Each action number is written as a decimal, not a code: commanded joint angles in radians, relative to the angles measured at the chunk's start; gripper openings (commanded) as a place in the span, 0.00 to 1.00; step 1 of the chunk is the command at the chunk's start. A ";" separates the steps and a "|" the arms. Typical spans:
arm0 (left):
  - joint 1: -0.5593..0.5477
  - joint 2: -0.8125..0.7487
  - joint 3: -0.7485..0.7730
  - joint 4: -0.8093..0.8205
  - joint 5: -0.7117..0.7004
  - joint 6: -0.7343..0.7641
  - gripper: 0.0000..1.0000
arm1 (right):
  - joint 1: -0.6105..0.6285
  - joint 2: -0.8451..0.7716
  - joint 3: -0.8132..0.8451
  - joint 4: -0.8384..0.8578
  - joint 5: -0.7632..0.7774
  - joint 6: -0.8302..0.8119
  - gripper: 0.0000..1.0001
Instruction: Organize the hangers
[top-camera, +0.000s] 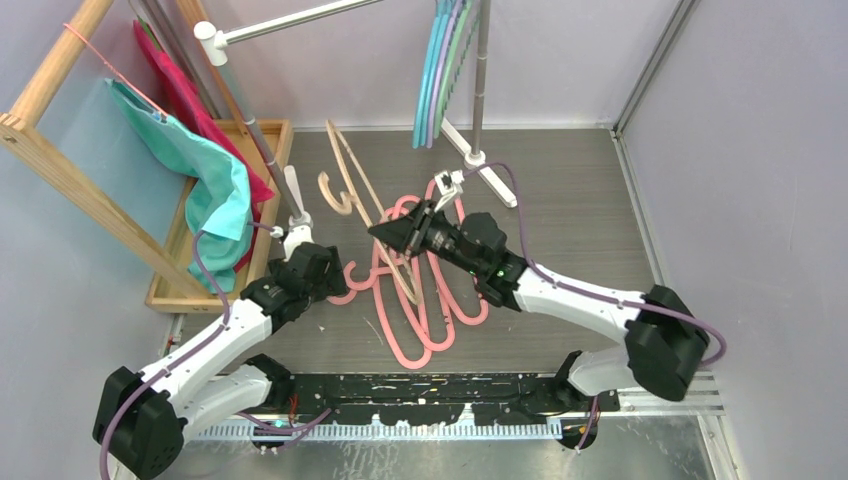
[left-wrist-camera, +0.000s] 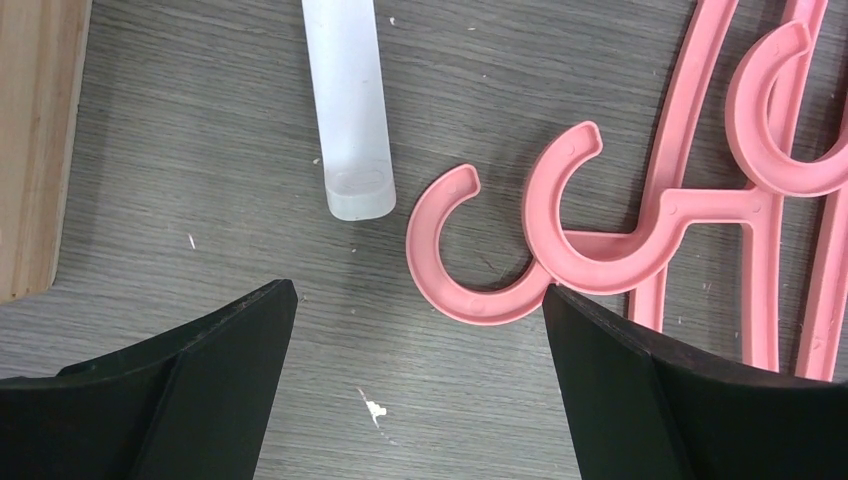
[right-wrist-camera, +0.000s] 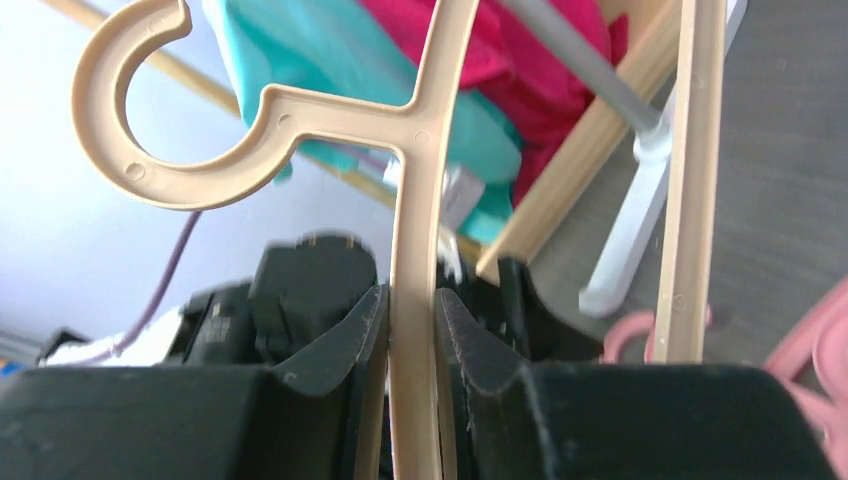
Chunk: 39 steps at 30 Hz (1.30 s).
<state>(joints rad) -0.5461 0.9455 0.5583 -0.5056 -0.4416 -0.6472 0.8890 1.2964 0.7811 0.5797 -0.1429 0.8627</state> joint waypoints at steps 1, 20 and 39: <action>-0.002 -0.040 0.008 0.030 -0.021 -0.016 0.98 | -0.002 0.120 0.164 0.148 0.104 -0.012 0.01; -0.002 -0.065 0.020 0.025 -0.026 0.015 0.98 | 0.016 0.482 0.765 0.090 0.159 -0.027 0.01; -0.002 -0.107 0.013 0.009 -0.018 0.023 0.98 | 0.014 0.815 1.323 -0.069 0.207 -0.005 0.01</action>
<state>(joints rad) -0.5461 0.8619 0.5583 -0.5137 -0.4454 -0.6361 0.9005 2.0895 1.9930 0.4896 0.0265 0.8433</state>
